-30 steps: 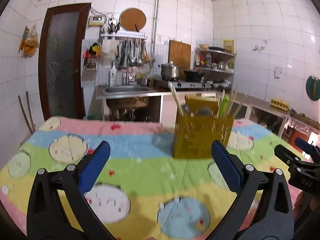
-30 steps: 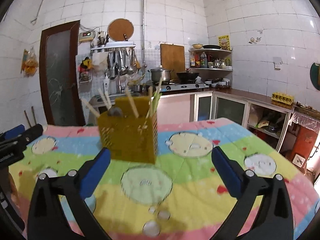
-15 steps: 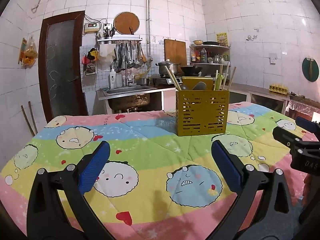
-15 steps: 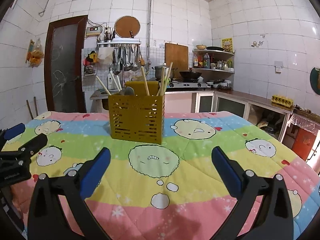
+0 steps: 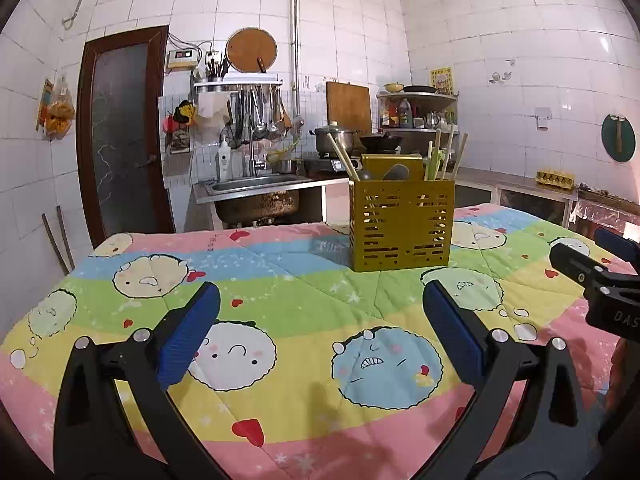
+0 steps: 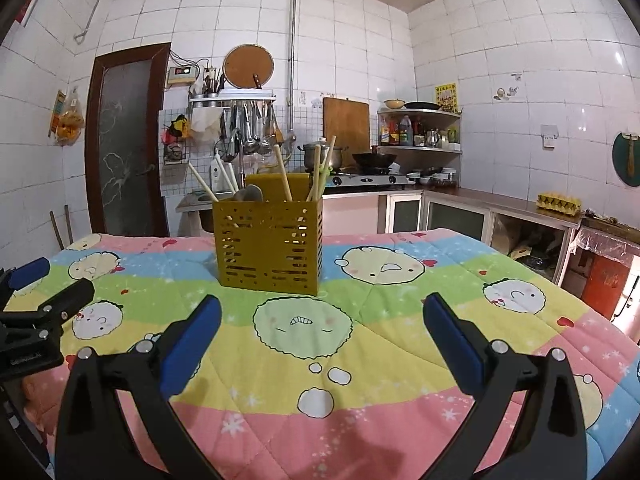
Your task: Organize utensils
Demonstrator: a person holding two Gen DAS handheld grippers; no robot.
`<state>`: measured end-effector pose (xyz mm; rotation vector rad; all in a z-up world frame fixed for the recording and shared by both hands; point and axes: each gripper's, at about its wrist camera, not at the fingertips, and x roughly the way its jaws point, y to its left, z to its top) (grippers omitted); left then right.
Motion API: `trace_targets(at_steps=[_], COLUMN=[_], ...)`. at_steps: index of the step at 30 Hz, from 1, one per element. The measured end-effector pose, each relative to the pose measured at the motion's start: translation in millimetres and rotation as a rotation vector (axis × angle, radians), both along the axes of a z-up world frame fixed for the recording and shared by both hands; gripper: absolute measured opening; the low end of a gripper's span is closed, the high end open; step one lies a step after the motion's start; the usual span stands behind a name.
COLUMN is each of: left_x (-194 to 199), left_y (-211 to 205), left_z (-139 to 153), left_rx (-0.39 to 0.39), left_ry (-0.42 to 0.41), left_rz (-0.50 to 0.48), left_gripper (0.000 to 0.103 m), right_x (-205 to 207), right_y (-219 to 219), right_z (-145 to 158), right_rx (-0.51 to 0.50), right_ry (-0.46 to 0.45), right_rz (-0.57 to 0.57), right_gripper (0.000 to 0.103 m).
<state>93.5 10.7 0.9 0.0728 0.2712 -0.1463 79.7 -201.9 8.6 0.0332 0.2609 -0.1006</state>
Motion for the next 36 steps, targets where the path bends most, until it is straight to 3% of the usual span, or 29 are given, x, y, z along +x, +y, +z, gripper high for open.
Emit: trace_targets(at_steps=[36], left_x=[-2.8], left_y=[-0.6], left_z=[-0.3], left_rx=[-0.011], left_ry=[-0.008], left_rz=[-0.008], left_gripper=[0.098], right_x=[-4.3], right_y=[0.6], right_z=[-0.6], right_rx=[-0.007], right_ry=[-0.006], right_rz=[-0.005], right_gripper=[0.099])
